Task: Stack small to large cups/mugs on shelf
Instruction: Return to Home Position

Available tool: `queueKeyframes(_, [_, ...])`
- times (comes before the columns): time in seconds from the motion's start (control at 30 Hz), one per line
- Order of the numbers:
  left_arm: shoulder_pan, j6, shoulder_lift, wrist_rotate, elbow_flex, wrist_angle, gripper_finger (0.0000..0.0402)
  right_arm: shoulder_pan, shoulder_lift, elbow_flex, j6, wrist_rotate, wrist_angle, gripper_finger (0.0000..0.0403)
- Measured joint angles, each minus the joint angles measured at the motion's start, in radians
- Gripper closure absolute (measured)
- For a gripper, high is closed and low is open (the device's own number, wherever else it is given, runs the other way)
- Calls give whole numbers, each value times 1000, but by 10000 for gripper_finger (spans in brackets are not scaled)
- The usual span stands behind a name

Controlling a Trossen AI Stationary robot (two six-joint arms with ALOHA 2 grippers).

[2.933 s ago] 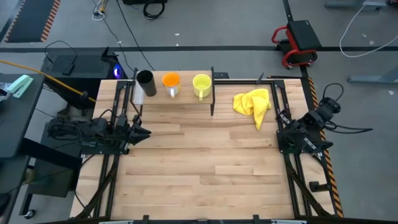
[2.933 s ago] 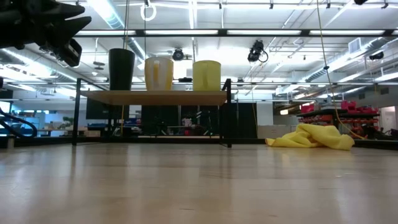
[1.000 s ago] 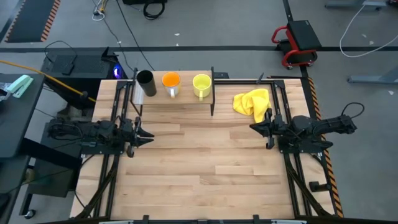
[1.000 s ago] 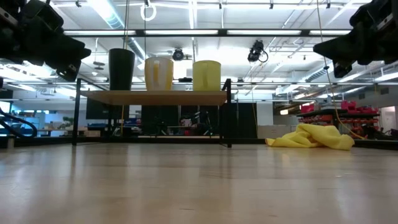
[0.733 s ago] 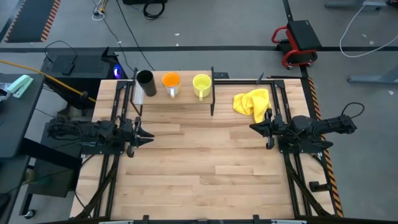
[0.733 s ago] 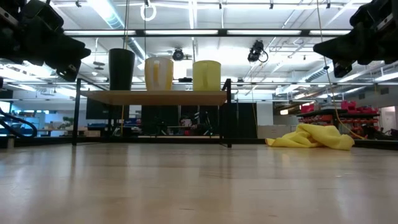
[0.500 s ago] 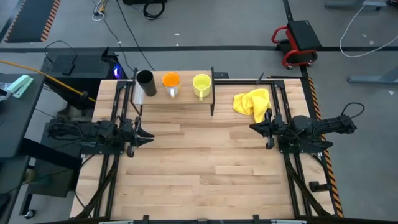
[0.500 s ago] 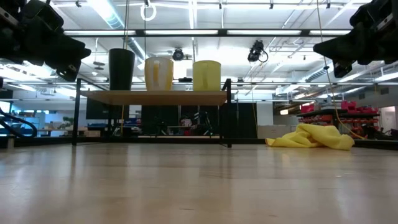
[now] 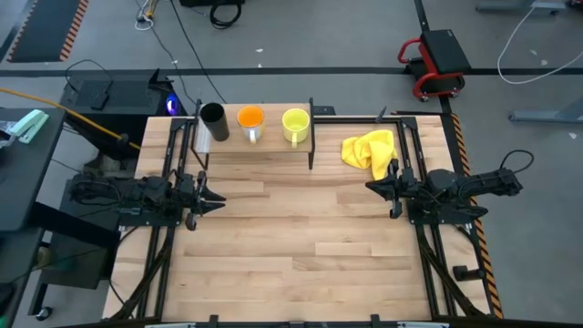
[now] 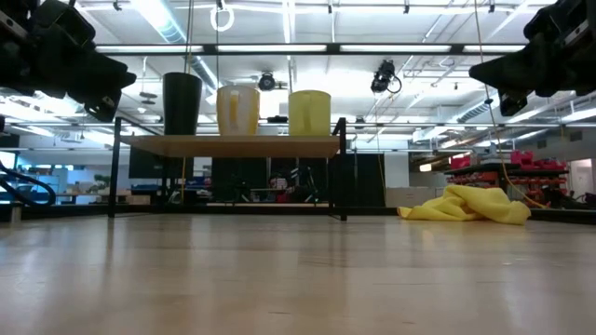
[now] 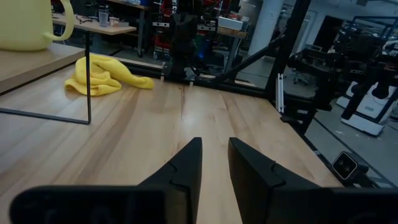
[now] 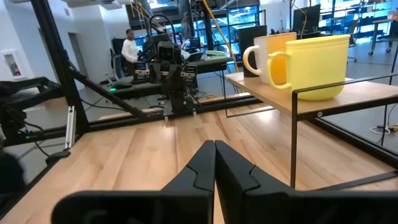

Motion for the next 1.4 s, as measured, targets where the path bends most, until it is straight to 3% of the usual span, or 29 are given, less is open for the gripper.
queueKeyframes(1.4, [0,0,0,0,-1,0,310,0,0,0,0,0,0,389])
